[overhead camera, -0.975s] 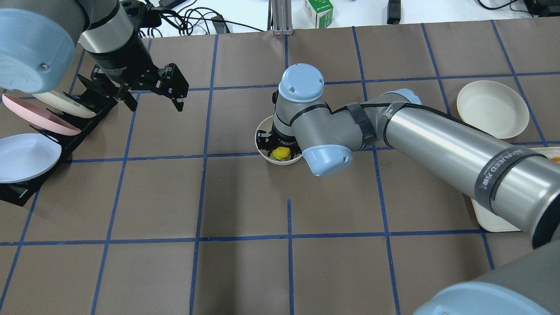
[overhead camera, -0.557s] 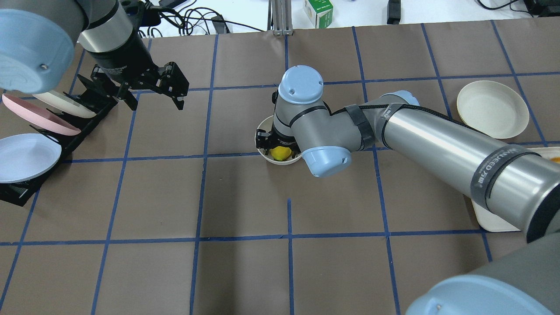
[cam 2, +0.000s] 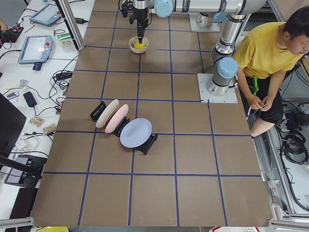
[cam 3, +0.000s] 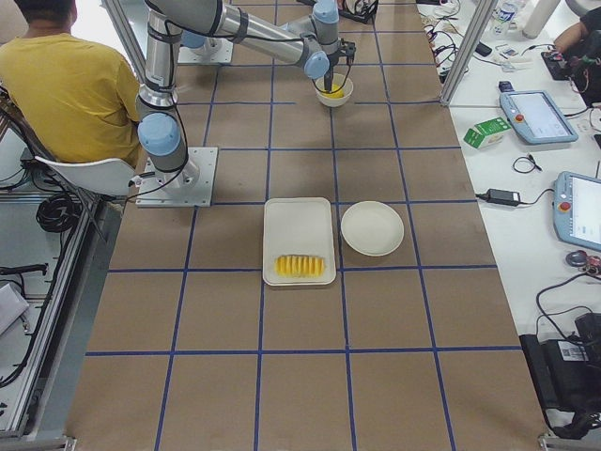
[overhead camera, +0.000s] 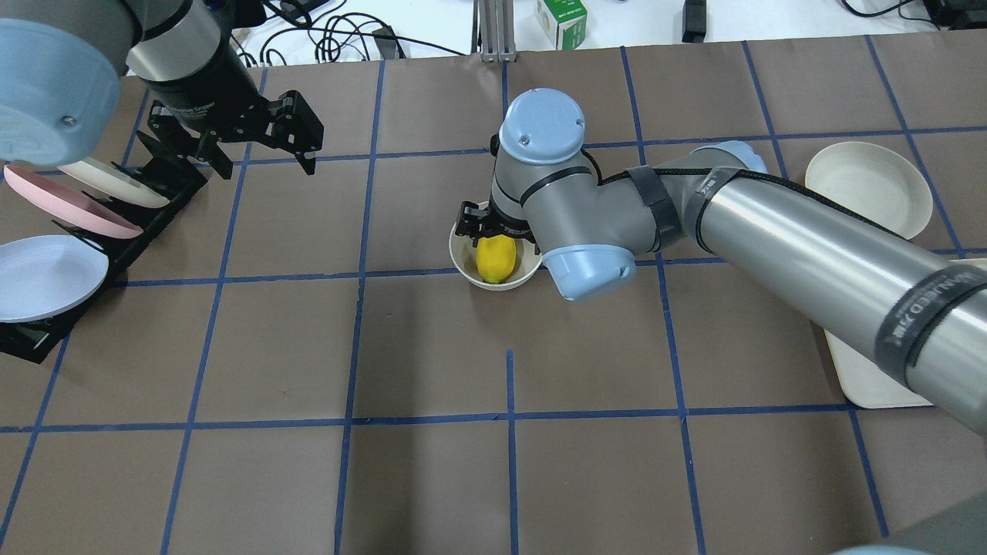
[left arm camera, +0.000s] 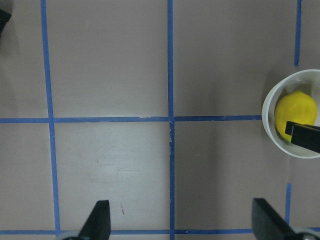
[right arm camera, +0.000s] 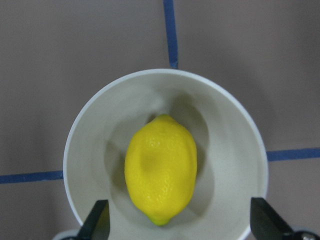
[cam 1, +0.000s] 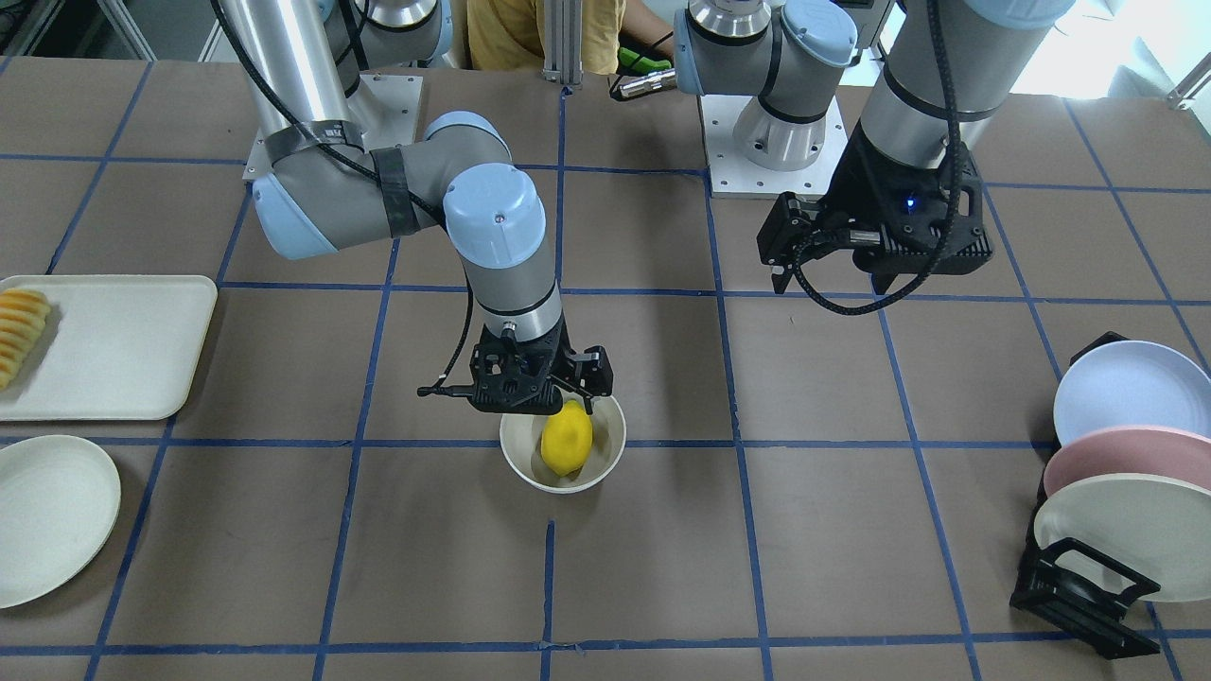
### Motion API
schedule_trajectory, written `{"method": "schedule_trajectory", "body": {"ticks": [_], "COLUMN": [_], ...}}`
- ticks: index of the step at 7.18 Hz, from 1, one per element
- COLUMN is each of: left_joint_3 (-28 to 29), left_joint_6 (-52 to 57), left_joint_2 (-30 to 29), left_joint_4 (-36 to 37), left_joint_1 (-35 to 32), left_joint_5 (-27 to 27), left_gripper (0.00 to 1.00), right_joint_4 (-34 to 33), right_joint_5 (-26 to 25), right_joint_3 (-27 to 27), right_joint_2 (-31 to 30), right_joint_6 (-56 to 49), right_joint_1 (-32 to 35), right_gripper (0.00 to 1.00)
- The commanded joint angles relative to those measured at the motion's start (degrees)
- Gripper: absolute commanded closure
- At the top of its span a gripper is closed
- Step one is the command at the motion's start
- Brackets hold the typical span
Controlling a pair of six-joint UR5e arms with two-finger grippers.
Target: Place bowl and put lemon in it
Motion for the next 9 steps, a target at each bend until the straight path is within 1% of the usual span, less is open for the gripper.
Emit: {"method": "schedule_trajectory", "body": {"ticks": [1, 2, 3, 4, 5, 6, 7, 8, 9], "left_joint_3": [0.3, 0.6, 0.5, 0.3, 0.6, 0.6, 0.6, 0.8, 0.8], "left_joint_6": [0.4, 0.4, 0.4, 0.4, 0.4, 0.4, 0.4, 0.3, 0.3], "left_joint_2": [-0.3, -0.7, -0.7, -0.6, -0.9, -0.9, -0.9, -0.9, -0.9], "left_joint_4": [0.0, 0.0, 0.0, 0.0, 0.0, 0.0, 0.0, 0.0, 0.0], "left_joint_1": [0.0, 0.0, 0.0, -0.1, -0.1, -0.1, -0.1, -0.1, -0.1], "left_joint_5": [0.5, 0.5, 0.4, 0.2, 0.1, 0.1, 0.1, 0.1, 0.1], "left_gripper": [0.00, 0.00, 0.00, 0.00, 0.00, 0.00, 0.00, 0.00, 0.00], "right_joint_4": [8.4, 14.9, 20.1, 24.7, 33.0, 37.6, 40.9, 42.6, 44.4], "right_joint_5": [-0.5, -0.4, -0.6, -0.5, -0.6, -2.0, -2.8, -2.8, -3.1], "right_joint_3": [0.6, 0.6, 0.6, 0.6, 0.6, 0.3, 0.3, -0.2, -0.6], "right_joint_2": [-6.6, -10.7, -14.2, -19.8, -24.4, -28.3, -30.8, -32.3, -32.6], "right_joint_6": [-1.1, -2.9, -10.3, -14.0, -16.6, -19.0, -22.2, -25.3, -25.5], "right_joint_1": [-4.4, -7.6, -10.2, -12.1, -14.1, -16.3, -18.4, -19.0, -19.2], "right_gripper": [0.00, 0.00, 0.00, 0.00, 0.00, 0.00, 0.00, 0.00, 0.00]}}
